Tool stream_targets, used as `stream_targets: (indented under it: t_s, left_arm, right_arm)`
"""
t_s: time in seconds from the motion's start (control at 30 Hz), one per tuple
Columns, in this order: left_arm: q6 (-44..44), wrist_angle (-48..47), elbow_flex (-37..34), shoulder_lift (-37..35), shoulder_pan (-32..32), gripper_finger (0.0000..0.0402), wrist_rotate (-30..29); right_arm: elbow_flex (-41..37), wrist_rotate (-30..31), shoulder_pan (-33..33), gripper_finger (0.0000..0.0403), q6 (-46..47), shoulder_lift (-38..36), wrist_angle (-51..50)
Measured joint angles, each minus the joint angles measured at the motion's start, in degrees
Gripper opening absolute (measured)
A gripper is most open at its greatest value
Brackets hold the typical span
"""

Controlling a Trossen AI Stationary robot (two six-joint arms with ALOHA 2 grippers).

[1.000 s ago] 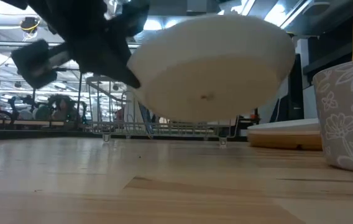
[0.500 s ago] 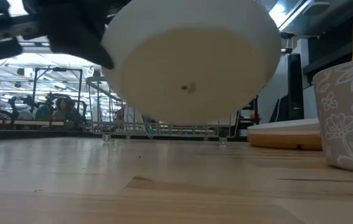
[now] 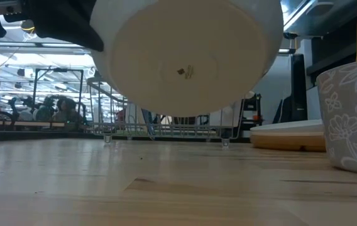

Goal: Sort dishes
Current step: Put the left white plate in the dish rack

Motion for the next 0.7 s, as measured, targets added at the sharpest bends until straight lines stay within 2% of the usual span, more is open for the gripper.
stream_targets:
  t_s: [0.13, 0.33, 0.43, 0.7]
  left_arm:
    - [0.0, 0.1, 0.0, 0.0, 0.0, 0.0002, 0.0]
    - [0.0, 0.5, 0.0, 0.0, 0.0, 0.0002, 0.0]
    - [-0.2, -0.3, 0.8, 0.0, 0.0, 0.0002, 0.3]
    - [1.0, -0.3, 2.9, 0.0, -0.3, 0.0002, -0.1]
  right_arm:
    - [0.0, -7.6, -1.6, 0.0191, 0.0, 0.3, 0.8]
    - [0.0, -9.6, -1.5, 0.0191, -1.4, 3.4, 3.6]
    - [0.0, -8.6, -1.5, 0.0191, -1.3, 5.3, 3.9]
    - [-0.1, -0.6, -1.9, 0.0181, -1.2, 6.5, 4.0]
